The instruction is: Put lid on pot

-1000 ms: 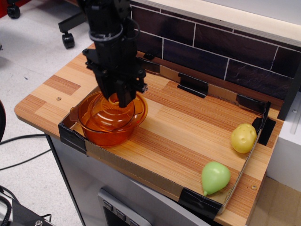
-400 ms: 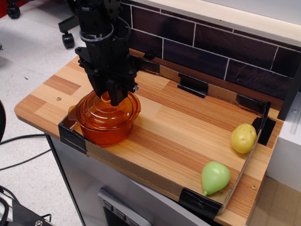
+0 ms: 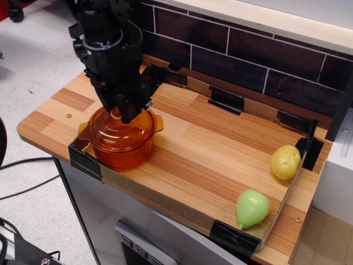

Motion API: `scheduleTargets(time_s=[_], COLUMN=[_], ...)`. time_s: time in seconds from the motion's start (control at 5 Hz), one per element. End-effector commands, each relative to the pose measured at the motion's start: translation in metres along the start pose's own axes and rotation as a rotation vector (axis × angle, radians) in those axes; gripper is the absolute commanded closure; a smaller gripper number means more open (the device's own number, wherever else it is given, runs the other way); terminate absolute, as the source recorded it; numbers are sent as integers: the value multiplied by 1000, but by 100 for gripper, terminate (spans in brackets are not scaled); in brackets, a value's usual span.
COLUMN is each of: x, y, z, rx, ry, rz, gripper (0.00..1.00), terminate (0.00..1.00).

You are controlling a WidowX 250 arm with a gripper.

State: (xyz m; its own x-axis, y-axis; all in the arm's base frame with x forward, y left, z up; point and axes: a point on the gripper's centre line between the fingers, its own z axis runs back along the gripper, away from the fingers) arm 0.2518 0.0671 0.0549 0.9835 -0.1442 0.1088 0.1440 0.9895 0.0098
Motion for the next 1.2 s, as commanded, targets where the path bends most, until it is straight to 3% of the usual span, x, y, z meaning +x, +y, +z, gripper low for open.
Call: scheduleTargets(time_s=[0.0, 0.2, 0.6, 0.8, 1.0], x=[-3, 3, 20, 23, 23], y=[9, 5, -20, -27, -27], z=[9, 16, 69, 83, 83], rx=[7, -9, -45, -38, -38], ry=[12, -11, 6, 32, 32], rz=[-45, 16, 50, 25, 25], gripper=[0, 0, 0, 0, 0], terminate=[0, 0, 0, 0, 0])
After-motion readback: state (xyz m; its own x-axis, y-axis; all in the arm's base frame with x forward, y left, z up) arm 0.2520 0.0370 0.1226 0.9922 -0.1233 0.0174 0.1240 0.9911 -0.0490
